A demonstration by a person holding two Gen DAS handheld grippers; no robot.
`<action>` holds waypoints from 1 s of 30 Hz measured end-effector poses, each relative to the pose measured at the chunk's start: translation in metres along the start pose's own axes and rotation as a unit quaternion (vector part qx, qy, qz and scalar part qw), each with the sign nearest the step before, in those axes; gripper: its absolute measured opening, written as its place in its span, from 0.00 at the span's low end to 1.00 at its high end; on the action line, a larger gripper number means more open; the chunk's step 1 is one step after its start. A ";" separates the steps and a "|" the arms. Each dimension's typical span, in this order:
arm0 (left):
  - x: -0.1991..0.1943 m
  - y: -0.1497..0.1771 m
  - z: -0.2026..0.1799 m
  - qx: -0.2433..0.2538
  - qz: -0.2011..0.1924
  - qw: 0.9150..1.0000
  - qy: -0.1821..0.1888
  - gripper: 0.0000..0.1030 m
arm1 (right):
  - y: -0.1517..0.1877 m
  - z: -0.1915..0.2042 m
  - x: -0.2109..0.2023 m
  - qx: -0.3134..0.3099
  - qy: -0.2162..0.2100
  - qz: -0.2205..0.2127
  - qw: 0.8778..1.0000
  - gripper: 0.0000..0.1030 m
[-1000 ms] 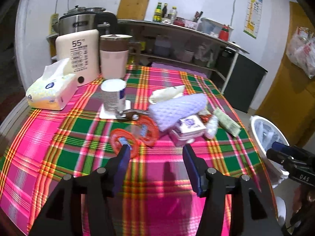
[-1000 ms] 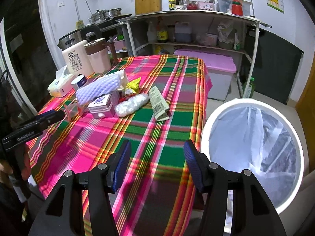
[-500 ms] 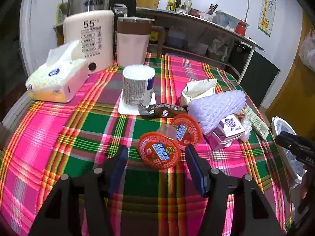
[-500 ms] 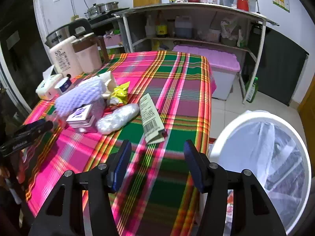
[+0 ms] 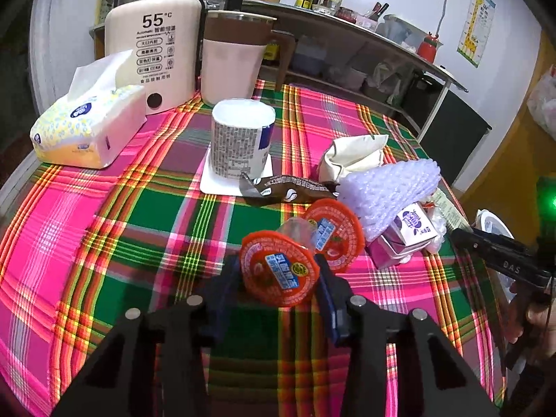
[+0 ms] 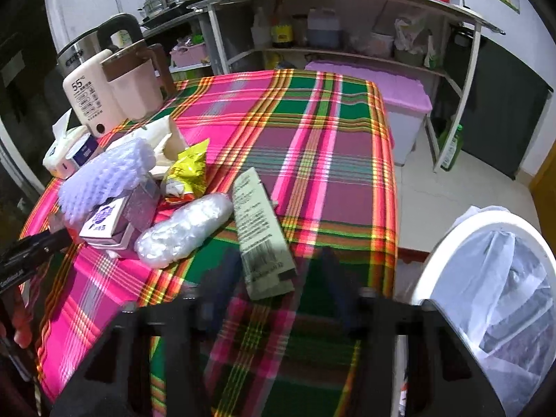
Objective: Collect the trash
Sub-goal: 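Grasp the red jelly cup with the left gripper while the right gripper grasps the receipt paper, then carry the jelly cup and receipt over the bin and open both grippers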
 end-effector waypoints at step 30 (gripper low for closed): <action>-0.080 0.025 -0.045 0.023 -0.055 0.998 0.027 0.42 | 0.056 0.010 -0.107 0.039 -0.039 -0.062 0.997 0.25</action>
Point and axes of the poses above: each gripper's, at about its wrist camera, not at the fingertips, and x roughly the way its jaws point, z to its left, y to its underside, the point moved 3 cm from there along x, roughly the way its jaws point, and after that the axes turned 3 degrees about -z, right-handed, at the moved point
